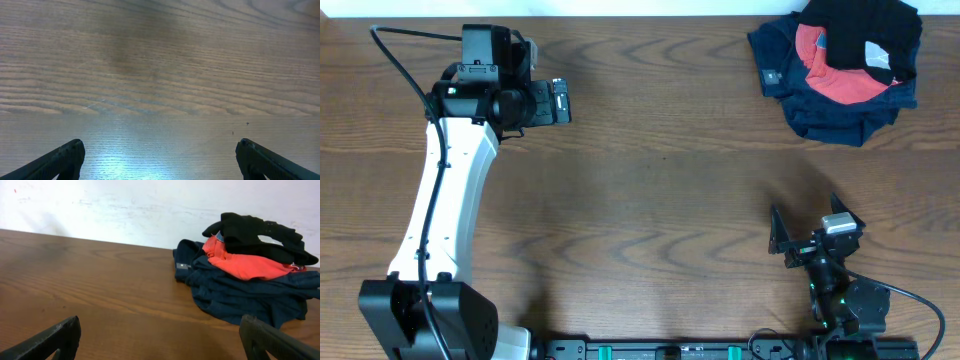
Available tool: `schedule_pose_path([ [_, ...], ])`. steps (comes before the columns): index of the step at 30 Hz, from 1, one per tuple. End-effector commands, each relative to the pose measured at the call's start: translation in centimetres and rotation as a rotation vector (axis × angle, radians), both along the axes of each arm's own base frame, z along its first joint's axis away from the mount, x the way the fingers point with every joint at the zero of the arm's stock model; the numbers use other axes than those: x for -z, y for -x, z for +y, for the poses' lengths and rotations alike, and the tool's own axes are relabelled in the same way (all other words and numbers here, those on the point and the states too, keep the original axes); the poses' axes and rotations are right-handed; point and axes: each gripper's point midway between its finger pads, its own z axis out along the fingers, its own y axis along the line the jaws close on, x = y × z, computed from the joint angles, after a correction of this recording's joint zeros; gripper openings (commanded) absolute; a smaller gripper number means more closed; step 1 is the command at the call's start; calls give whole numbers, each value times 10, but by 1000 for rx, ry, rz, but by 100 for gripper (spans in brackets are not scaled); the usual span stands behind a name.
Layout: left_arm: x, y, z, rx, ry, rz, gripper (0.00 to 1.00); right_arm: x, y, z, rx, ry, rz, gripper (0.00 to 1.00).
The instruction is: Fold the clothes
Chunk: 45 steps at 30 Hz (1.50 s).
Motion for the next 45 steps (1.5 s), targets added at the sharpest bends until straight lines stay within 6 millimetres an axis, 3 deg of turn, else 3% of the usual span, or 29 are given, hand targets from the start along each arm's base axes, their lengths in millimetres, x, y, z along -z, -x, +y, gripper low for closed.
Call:
schedule_pose_path([
  [1, 8, 0, 2, 4, -7, 20, 98, 1, 0, 1, -3, 7, -3, 99],
  [12, 14, 11, 4, -2, -19, 71, 98, 1, 0, 1, -3, 7, -3, 99],
  [18, 1, 11, 4, 2, -18, 27, 98, 1, 0, 1, -3, 7, -3, 99],
  [29, -31, 12, 3, 21, -23, -327, 98, 1, 0, 1, -3, 7, -3, 99],
  [35, -24, 51, 5, 35, -38, -590, 98, 1, 0, 1, -3, 7, -3, 99],
  [40, -6, 94, 7, 56, -73, -713, 98, 1, 0, 1, -3, 7, -3, 99],
  [45, 4, 123, 11, 63, -102, -809, 98, 1, 0, 1, -3, 7, -3, 99],
])
